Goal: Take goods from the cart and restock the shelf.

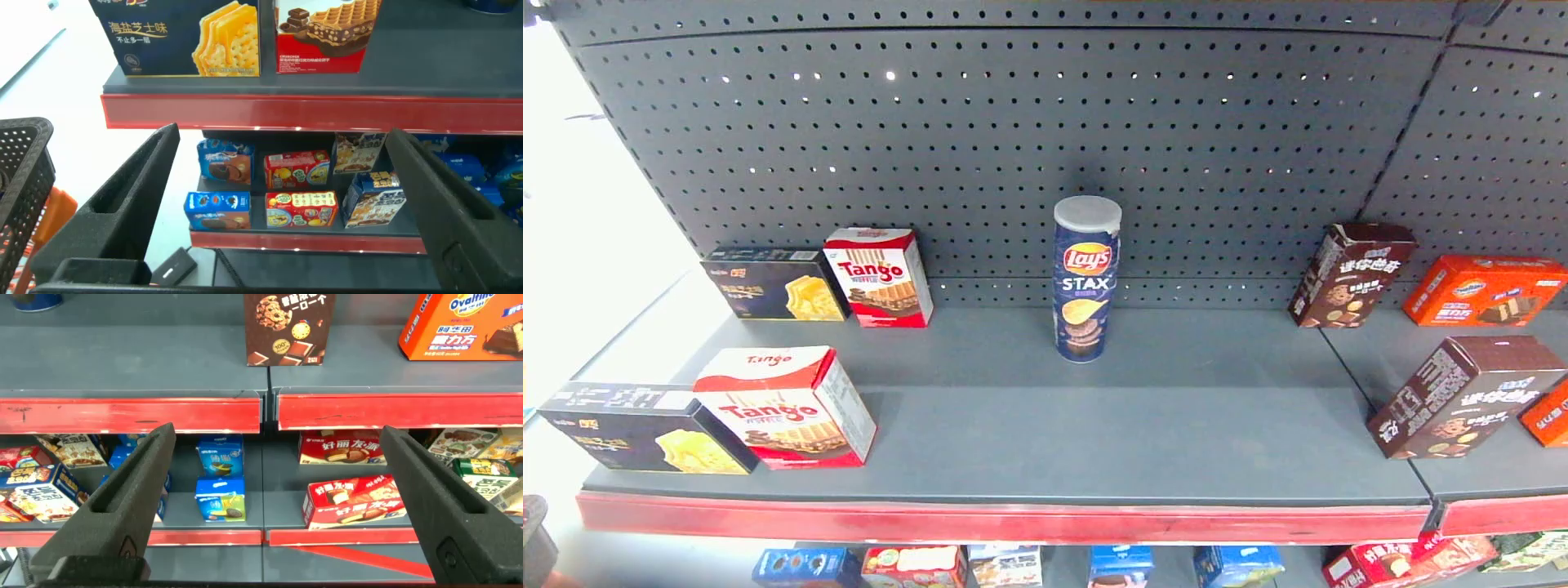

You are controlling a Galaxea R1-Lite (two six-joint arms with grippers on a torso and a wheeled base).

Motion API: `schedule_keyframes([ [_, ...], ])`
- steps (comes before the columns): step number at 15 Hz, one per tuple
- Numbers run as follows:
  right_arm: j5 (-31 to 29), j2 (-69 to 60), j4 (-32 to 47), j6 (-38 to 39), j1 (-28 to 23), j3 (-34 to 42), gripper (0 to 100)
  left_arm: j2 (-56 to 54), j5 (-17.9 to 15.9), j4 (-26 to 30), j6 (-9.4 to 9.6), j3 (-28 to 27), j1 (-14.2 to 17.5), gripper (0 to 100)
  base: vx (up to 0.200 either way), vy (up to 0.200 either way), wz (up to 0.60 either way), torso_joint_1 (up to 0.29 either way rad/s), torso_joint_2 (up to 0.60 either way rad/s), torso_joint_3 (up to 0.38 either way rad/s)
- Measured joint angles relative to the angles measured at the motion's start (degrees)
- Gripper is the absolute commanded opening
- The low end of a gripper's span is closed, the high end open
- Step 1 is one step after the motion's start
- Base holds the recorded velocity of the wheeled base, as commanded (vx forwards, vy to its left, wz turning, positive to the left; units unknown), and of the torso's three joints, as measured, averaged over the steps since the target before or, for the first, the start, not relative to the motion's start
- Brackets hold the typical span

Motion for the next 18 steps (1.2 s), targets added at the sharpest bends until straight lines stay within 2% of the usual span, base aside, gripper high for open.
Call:
schedule_keyframes([
  [10, 0.01, 0.0, 0.0, 0.04, 0.0, 0.0, 100, 0.0, 0.0, 0.05, -0.01, 0.0, 0.0, 100, 0.0, 0.0, 0.0, 0.0, 0.0, 0.0],
  [18, 0.0, 0.0, 0.0, -0.02, 0.0, 0.0, 100, 0.0, 0.0, 0.07, -0.04, -0.1, 0.0, 100, 0.0, 0.0, 0.6, 0.004, 0.01, 0.002],
])
